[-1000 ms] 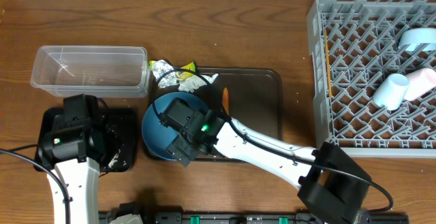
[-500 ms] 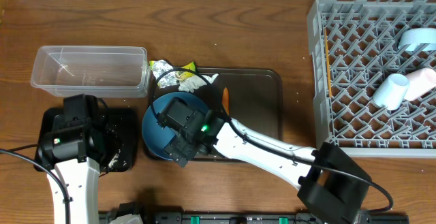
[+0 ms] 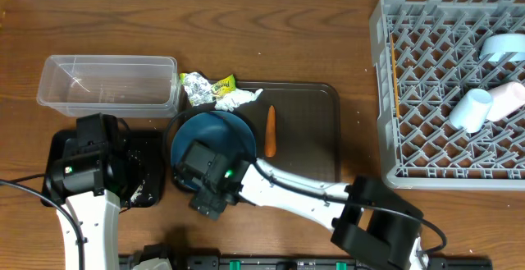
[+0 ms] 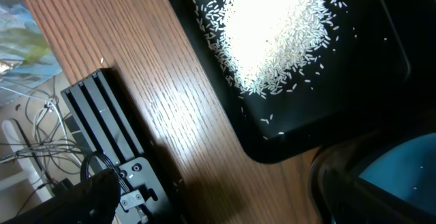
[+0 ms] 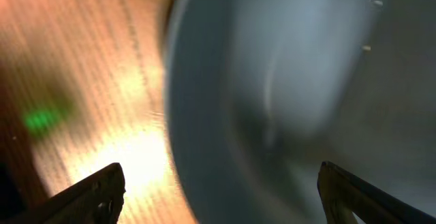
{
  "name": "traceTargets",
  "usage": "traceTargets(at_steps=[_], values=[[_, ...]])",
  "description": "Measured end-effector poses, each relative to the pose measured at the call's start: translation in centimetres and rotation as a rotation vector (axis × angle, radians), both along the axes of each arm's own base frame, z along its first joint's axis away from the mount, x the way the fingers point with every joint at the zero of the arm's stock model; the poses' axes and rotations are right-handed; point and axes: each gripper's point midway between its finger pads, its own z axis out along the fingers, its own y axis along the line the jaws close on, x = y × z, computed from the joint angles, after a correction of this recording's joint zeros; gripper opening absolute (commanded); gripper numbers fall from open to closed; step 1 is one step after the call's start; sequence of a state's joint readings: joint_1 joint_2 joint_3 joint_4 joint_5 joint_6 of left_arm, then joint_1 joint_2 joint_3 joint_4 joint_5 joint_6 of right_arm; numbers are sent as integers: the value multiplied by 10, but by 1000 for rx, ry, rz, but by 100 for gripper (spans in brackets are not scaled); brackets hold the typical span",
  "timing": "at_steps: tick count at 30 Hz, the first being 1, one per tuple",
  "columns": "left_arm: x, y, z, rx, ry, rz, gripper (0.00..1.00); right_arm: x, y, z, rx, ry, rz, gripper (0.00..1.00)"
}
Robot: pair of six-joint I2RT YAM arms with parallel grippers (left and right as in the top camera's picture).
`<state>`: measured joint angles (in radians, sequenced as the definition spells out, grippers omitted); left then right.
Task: Sort waste into correct bins and load items into the dishwasher rack
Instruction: 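Grasp the blue bowl rim with the right gripper and lift it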
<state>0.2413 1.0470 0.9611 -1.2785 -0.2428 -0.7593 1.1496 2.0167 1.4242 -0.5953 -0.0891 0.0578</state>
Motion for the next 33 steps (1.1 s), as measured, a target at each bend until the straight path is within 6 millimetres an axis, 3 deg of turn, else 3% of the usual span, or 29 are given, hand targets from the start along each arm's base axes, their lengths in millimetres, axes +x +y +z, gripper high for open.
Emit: traceTargets(at_steps=[2,6,18,29,33], values=[[0,0,0,0,0,0,98,-3,2,0,-1,-6,10,86],[0,0,0,0,0,0,98,-4,2,0,-5,-19,25,62],[0,0,0,0,0,0,98,-4,-4,-26,-63,-3,17,38],[0,0,0,0,0,0,98,5,5,-14,-47,-40,7,2],[0,0,0,0,0,0,98,12,8,-5,-38,-72,-17,1]])
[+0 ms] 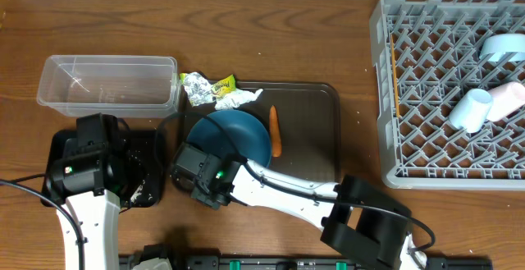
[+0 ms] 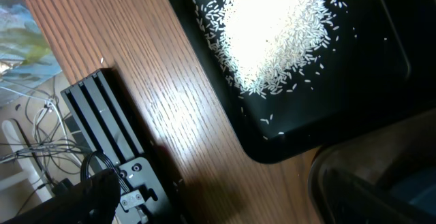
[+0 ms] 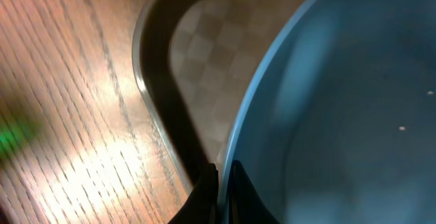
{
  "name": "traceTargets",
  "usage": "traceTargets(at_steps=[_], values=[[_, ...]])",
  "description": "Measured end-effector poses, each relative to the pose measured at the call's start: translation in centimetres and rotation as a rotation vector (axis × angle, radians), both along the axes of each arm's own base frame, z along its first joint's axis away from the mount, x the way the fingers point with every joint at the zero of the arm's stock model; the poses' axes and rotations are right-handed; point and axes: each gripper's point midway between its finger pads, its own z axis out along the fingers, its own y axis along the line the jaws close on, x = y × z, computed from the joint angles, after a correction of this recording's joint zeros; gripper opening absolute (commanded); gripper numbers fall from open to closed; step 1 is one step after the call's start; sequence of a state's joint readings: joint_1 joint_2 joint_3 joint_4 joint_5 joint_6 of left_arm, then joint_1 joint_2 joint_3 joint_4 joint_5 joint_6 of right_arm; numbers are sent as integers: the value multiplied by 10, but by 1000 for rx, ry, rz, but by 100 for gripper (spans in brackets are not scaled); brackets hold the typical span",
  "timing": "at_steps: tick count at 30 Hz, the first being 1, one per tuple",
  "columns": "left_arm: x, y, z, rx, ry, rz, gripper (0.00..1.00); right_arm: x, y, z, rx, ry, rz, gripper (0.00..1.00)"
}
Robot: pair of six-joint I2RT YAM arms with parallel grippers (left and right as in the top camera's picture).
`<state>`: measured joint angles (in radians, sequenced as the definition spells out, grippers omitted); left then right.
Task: Sort waste into correct bins and load items into the dishwasher rack
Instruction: 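Grasp the blue bowl rim with the right gripper and lift it, then carry the blue bowl with the right gripper to the dish rack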
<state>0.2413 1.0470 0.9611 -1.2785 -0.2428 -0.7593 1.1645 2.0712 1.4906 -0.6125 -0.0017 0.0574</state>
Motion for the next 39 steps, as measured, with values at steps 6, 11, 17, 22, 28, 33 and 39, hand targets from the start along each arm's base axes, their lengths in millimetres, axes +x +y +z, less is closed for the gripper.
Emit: traceTargets(at_steps=[6,11,17,22,28,33,39], values=[[0,0,0,0,0,0,98,1,0,1,4,1,-23,1],[0,0,0,0,0,0,98,4,0,12,27,0,-55,1],[0,0,0,0,0,0,98,9,-2,46,106,32,-106,1],[0,0,0,0,0,0,98,26,-11,90,202,26,-175,1],[0,0,0,0,0,0,98,61,-37,152,342,0,-298,1],[0,0,0,0,0,0,98,98,-86,204,449,-29,-426,1],[0,0,0,0,0,0,98,153,-186,239,513,-58,-662,1]])
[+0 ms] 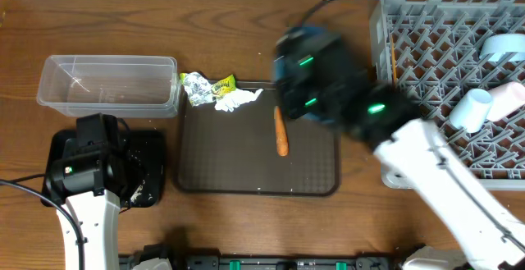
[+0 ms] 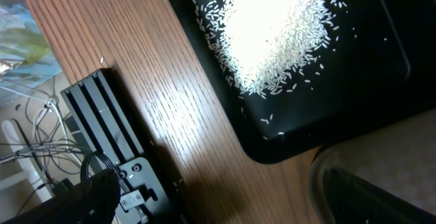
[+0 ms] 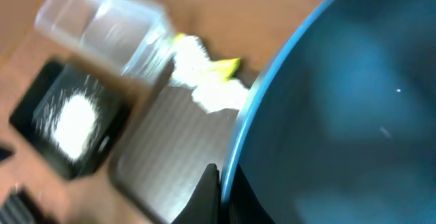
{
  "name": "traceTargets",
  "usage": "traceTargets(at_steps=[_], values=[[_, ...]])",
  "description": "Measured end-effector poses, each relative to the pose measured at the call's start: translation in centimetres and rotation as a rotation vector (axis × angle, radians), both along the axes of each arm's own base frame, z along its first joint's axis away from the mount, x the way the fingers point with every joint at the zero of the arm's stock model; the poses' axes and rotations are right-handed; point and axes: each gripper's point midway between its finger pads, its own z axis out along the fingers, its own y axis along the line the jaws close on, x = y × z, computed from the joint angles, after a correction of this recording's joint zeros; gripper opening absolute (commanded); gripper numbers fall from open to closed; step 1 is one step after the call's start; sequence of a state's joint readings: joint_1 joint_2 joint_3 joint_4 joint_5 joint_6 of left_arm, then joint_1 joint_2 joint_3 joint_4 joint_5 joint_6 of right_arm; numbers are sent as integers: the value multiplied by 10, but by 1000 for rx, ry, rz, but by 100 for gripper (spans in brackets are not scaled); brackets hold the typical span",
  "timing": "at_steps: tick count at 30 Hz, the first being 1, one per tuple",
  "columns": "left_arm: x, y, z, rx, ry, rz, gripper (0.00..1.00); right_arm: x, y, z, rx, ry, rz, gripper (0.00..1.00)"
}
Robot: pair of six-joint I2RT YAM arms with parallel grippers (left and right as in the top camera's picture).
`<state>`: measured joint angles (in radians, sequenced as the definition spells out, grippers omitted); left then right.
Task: Sort waste into correct bins and load items into the dishwasher rack
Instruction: 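Carry the blue bowl with the right gripper to the dish rack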
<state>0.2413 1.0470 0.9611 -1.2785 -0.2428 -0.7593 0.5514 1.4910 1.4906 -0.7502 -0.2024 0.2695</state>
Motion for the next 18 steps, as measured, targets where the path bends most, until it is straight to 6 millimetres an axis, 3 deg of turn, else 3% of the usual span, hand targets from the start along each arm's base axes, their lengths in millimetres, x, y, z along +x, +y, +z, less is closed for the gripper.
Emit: traceTargets(at_steps=[7,11,14,18], values=[[0,0,0,0,0,0,98,61,-106,28,214,-26,-147,1],[0,0,0,0,0,0,98,86,-153,54,352,-126,-133,1],[0,0,0,0,-1,0,98,99,-178,66,427,-190,-98,1],[0,0,0,0,0,0,98,115,-208,59,504,-191,-96,1]])
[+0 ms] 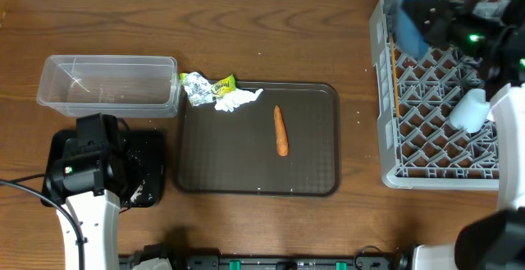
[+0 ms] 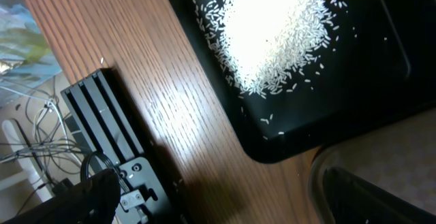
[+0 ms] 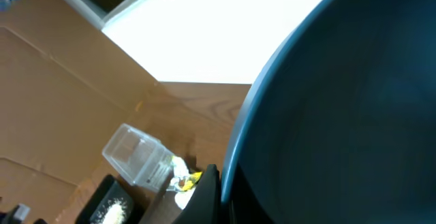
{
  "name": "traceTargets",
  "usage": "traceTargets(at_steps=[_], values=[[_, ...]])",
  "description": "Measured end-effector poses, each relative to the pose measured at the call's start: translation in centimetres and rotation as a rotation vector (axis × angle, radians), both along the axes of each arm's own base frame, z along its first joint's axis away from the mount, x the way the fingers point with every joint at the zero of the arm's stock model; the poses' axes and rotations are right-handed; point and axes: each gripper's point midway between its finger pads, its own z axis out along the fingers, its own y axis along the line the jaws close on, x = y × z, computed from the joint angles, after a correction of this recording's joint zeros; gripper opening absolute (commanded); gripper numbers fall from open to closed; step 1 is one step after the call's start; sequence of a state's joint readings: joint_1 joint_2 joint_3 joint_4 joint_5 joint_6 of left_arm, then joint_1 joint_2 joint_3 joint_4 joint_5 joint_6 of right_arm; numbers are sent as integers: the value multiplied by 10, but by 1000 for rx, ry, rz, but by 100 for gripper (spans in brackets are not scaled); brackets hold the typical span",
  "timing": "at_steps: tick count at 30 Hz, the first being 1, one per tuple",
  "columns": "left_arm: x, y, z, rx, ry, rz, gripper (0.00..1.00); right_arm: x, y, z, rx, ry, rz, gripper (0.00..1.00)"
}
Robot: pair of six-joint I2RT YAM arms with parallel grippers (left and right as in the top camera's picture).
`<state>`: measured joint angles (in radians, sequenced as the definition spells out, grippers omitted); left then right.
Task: Sort waste into correct bins and load items into the dishwasher rack
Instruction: 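Carry the blue bowl with the right gripper to the dish rack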
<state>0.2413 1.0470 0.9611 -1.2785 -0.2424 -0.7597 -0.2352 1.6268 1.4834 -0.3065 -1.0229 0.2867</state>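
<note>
A dark blue bowl (image 1: 413, 9) hangs tilted over the far left corner of the grey dishwasher rack (image 1: 385, 98), with my right gripper (image 1: 439, 16) shut on its rim. In the right wrist view the bowl (image 3: 340, 115) fills the frame beside one dark finger (image 3: 212, 193). An orange carrot (image 1: 280, 130) lies on the brown tray (image 1: 312, 176). Crumpled wrappers (image 1: 215, 90) sit at the tray's far left corner. My left gripper (image 2: 218, 207) stands open over the black bin (image 2: 381, 88), which holds a pile of rice (image 2: 272, 30).
A clear plastic container (image 1: 111, 83) stands at the far left, behind the black bin (image 1: 148, 171). Two pale cups (image 1: 480, 106) and a light blue piece (image 1: 502, 47) lie in the rack. A black bracket (image 2: 116, 142) sits at the table's front edge.
My right gripper, still shut on the blue bowl, has gone from above the tray's far right corner to over the rack's far left corner. The left arm has not moved.
The bowl first sat on the tray's left end with my right gripper open at its near rim. Then the gripper was shut on the rim. Later the bowl was in the air beyond the tray, and now it hangs over the rack.
</note>
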Motion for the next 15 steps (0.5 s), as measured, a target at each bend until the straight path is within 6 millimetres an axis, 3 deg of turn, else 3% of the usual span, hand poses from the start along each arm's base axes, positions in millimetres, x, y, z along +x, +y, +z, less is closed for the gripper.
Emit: traceTargets(at_steps=[3,9,15], values=[[0,0,0,0,0,0,98,14,-10,-17,41,14,22,1],[0,0,0,0,0,0,98,43,-10,-53,123,21,98,1],[0,0,0,0,0,0,98,59,-14,-72,185,64,92,1]])
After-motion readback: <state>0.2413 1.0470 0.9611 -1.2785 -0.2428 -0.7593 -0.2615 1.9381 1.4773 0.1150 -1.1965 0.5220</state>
